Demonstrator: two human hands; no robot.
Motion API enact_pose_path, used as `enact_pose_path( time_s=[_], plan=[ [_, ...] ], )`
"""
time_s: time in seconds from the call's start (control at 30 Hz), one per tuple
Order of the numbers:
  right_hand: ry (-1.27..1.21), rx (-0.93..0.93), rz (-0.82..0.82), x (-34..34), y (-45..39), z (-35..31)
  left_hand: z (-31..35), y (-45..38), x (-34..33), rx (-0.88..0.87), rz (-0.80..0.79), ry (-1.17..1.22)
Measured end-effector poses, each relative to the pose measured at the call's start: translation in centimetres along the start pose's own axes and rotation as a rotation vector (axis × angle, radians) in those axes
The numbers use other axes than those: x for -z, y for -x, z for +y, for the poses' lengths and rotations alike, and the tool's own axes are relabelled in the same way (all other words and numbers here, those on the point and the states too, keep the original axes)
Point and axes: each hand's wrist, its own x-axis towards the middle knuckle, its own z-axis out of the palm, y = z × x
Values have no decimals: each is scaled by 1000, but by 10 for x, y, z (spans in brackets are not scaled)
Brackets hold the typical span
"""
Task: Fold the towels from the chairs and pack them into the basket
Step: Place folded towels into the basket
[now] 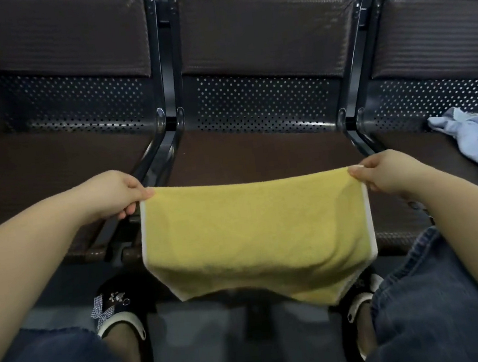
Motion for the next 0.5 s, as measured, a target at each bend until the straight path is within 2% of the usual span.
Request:
enact_pose_path(
  time_s=[0.07, 0.13, 0.2, 0.23, 0.33, 0.43, 0.5],
  plan=[
    [-124, -53, 19, -5, -9, -7, 9, -11, -4, 67, 58, 158],
    [-376, -145, 42, -11, -21, -17, 21, -18, -10, 116, 65, 346],
    [-540, -166, 135, -18, -36, -22, 33, -27, -17, 119, 88, 482],
    [-543, -140, 206, -21, -42, -23, 37, -33, -19, 110, 118, 524],
    [-312, 13, 391, -28, -56, -27, 51, -46, -21, 67, 246, 510],
    [-207, 138, 411, -36, -67, -32, 61, -54, -23, -7, 335, 363],
    [-157, 215, 431, -40, -77, -34, 67, -58, -25, -98, 333, 269]
  ],
)
